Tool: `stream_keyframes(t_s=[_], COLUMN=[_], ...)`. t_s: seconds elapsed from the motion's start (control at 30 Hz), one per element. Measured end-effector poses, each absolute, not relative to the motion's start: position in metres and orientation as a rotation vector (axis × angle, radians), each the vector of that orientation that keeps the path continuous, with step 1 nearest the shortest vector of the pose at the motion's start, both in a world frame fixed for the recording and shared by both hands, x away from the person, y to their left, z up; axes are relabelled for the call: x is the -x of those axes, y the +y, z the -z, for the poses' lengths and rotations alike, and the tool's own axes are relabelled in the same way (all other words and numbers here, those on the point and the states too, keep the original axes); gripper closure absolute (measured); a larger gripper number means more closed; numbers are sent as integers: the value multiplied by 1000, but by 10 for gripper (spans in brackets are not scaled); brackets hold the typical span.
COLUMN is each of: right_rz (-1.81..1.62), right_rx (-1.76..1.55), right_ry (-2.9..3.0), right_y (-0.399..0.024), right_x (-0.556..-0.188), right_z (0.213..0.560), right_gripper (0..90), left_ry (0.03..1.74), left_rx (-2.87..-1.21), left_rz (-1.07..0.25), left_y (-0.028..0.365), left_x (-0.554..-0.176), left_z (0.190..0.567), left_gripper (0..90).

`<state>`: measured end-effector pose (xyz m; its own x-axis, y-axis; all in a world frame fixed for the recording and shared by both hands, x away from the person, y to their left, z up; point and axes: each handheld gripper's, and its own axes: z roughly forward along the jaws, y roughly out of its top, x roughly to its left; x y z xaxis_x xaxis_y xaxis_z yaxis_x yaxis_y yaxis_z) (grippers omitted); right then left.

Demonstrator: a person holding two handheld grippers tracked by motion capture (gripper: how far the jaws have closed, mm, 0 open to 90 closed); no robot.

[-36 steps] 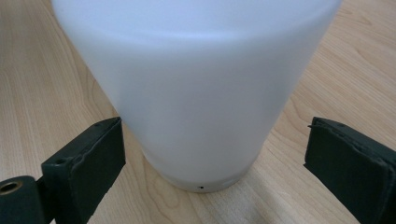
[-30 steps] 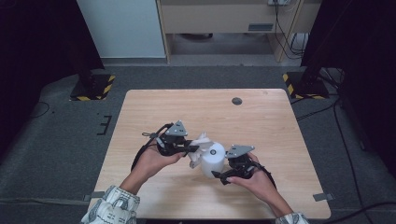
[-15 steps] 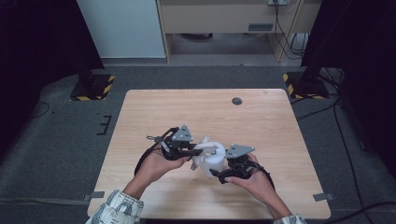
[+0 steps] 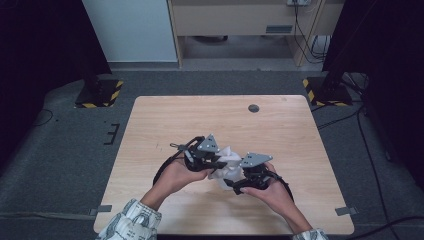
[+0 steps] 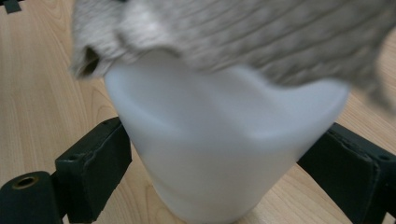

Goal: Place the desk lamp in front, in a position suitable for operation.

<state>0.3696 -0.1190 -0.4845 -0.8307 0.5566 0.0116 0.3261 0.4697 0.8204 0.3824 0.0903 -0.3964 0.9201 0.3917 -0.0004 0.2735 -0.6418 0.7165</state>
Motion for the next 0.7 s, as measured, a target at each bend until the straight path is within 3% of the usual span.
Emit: stream_keyframes(t_s=[0.23, 0.7], right_rz=[-1309, -1339], right_rx=[-776, -743], right_ry=[2452, 2453], right_y=[-122, -106], right_x=[-372, -375], right_z=[485, 485], right_gripper=[103, 84], left_ry=[551, 502], left_rx=[-2299, -2308], left_rz=[-220, -163], left_y=[100, 105], left_x=[-400, -379], left_z=[400, 400], left_gripper=[752, 751])
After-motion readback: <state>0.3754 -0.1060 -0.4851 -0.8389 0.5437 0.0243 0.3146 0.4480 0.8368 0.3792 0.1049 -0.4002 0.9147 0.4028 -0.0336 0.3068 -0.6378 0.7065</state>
